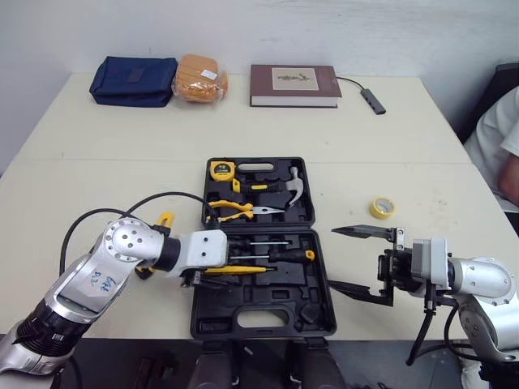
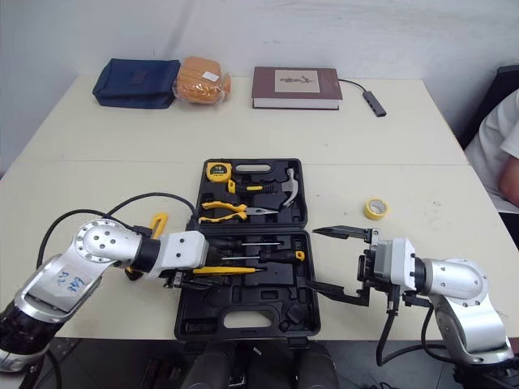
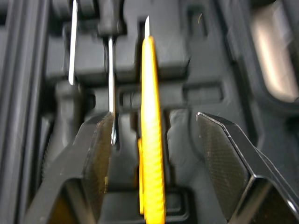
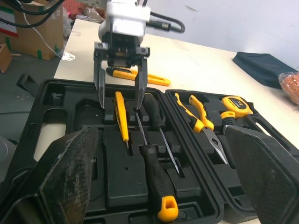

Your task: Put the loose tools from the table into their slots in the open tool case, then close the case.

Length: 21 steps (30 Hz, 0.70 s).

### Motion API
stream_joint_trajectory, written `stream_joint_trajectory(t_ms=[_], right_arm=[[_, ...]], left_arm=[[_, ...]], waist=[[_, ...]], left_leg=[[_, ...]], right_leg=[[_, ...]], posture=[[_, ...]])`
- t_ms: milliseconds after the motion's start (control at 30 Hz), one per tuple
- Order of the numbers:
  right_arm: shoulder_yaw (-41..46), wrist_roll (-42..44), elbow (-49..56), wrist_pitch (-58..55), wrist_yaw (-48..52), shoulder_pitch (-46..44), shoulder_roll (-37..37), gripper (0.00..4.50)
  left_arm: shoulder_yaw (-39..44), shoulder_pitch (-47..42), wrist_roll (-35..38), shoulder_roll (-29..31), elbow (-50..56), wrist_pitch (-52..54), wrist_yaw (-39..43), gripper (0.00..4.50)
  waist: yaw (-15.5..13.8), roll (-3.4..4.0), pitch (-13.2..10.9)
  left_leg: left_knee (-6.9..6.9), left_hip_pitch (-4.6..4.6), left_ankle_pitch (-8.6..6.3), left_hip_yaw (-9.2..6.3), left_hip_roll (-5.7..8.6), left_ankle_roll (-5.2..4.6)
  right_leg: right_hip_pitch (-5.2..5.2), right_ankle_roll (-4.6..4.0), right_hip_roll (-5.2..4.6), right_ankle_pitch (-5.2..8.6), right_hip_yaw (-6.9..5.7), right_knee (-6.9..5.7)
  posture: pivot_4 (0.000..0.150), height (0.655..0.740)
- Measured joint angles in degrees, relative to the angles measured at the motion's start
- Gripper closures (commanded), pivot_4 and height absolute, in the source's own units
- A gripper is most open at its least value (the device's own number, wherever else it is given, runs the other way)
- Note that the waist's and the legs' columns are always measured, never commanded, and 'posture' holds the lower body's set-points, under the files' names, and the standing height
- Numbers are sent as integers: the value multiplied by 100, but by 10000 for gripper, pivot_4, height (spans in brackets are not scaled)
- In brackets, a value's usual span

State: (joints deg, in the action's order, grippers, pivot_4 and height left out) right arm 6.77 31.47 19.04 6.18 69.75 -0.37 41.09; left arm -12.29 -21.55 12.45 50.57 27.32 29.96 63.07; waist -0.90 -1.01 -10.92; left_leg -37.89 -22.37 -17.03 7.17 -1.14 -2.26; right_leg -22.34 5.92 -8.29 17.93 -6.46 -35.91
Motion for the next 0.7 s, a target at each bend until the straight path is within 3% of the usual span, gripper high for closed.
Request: stream_joint_trajectory(t_ms=[200, 333, 533, 700], right_arm=[[-12, 0, -77, 0, 77, -72, 0, 0], [-43, -5, -124, 1, 97, -98, -1, 0], [-91, -9, -144, 4, 125, -110, -1, 0], [-91, -11, -146, 7, 131, -48, -1, 0]], left_arm=[[533, 69, 356, 143, 16, -330, 261, 19214], [956, 279, 638, -177, -435, -1034, 351, 19214], [1380, 994, 1137, -440, -883, -1812, 783, 44709], [1283, 1321, 900, -590, -1199, -2445, 793, 44709]], waist=[[10, 0, 0], [7, 0, 0], [18, 1, 0], [-2, 1, 0]], left_leg=[[-1, 1, 0, 0, 0, 1], [-4, -2, -1, 0, 0, -1], [-6, 0, -3, -2, 0, -2], [-6, 0, -5, -2, 1, -3]], right_leg=[[1, 0, 3, 0, -1, 0], [1, 0, 1, 0, -3, 0], [3, 0, -2, 0, -6, 1], [4, 0, -6, 0, -6, 1]], posture=[[1500, 7400], [1500, 7400], [1500, 7400], [1500, 7400]])
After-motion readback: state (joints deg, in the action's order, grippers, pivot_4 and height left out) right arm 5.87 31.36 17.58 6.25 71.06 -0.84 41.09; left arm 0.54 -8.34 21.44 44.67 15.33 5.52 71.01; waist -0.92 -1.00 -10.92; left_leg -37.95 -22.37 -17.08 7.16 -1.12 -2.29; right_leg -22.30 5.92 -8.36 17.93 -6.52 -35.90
